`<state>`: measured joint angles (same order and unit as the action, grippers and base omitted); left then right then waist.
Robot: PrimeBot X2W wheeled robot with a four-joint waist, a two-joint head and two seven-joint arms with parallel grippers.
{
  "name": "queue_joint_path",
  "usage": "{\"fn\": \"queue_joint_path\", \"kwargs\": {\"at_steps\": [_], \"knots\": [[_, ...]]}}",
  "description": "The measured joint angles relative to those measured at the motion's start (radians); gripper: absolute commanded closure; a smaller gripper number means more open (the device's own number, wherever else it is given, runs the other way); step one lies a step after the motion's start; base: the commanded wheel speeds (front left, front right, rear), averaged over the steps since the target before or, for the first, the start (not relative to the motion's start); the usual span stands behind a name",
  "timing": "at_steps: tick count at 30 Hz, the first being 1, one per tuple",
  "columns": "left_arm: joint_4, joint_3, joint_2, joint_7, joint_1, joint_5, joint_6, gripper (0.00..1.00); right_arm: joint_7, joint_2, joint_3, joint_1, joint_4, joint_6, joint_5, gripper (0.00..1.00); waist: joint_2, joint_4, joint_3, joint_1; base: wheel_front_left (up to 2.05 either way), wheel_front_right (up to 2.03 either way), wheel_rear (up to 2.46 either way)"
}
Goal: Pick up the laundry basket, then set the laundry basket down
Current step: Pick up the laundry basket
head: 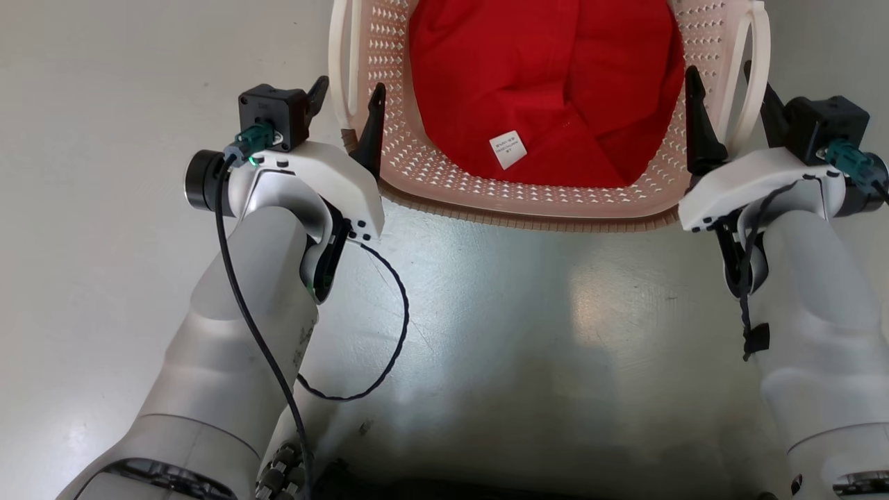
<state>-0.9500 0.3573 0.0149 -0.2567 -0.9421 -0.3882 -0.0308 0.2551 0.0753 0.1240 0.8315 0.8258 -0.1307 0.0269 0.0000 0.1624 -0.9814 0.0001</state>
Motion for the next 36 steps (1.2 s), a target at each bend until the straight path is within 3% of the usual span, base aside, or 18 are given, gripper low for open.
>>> {"fn": "queue_joint_path", "kwargs": {"at_steps": [12,13,15,16,20,23,24,26,28,36], "knots": [[-0.033,0.011,0.0,0.0,-0.014,0.0,0.001,0.0,0.0,0.001,-0.042,0.014,0.044,0.0,-0.014,0.0,0.0,-0.008,-0.003,0.0,0.0,0.0,0.0],[-0.037,0.015,0.0,0.0,-0.015,-0.002,0.003,0.08,0.0,0.001,-0.047,0.014,0.048,0.0,-0.019,0.04,0.0,-0.009,-0.002,0.0,0.0,0.0,0.0],[-0.049,0.023,0.0,0.0,-0.017,-0.01,0.004,0.41,0.0,0.001,-0.06,0.014,0.053,0.0,-0.02,0.15,0.0,-0.011,0.001,0.0,0.0,0.0,0.0],[-0.054,0.027,0.0,0.0,-0.017,-0.017,0.004,0.51,0.0,0.001,-0.065,0.014,0.054,0.0,-0.021,0.18,0.0,-0.013,0.003,0.0,0.0,0.0,0.0],[-0.069,0.04,0.008,0.0,-0.019,-0.027,0.004,0.73,0.0,0.003,-0.077,0.014,0.06,0.0,-0.029,0.47,0.0,-0.019,0.01,0.0,0.0,0.0,0.0],[-0.085,0.057,0.012,0.0,-0.026,-0.036,0.004,0.87,0.0,0.008,-0.089,0.014,0.067,0.0,-0.03,0.56,0.0,-0.024,0.013,0.0,0.0,0.0,0.0],[-0.088,0.063,0.015,0.0,-0.03,-0.04,0.004,0.99,0.0,0.008,-0.091,0.014,0.072,0.002,-0.032,0.59,0.0,-0.025,0.014,0.0,0.0,0.0,0.0],[-0.089,0.08,0.017,0.0,-0.035,-0.052,0.004,1.0,0.0,0.008,-0.093,0.016,0.082,0.006,-0.039,0.75,0.0,-0.026,0.015,0.0,0.0,0.0,0.0],[-0.089,0.098,0.021,0.0,-0.036,-0.064,0.004,1.0,0.0,0.008,-0.094,0.02,0.089,0.007,-0.039,1.0,0.0,-0.026,0.015,0.0,0.0,0.0,0.0],[-0.079,0.172,0.018,-0.001,-0.035,-0.127,0.015,1.0,0.0,0.018,-0.078,0.053,0.123,0.017,-0.036,1.0,0.0,-0.009,0.022,0.0,0.0,0.0,0.0]]}}
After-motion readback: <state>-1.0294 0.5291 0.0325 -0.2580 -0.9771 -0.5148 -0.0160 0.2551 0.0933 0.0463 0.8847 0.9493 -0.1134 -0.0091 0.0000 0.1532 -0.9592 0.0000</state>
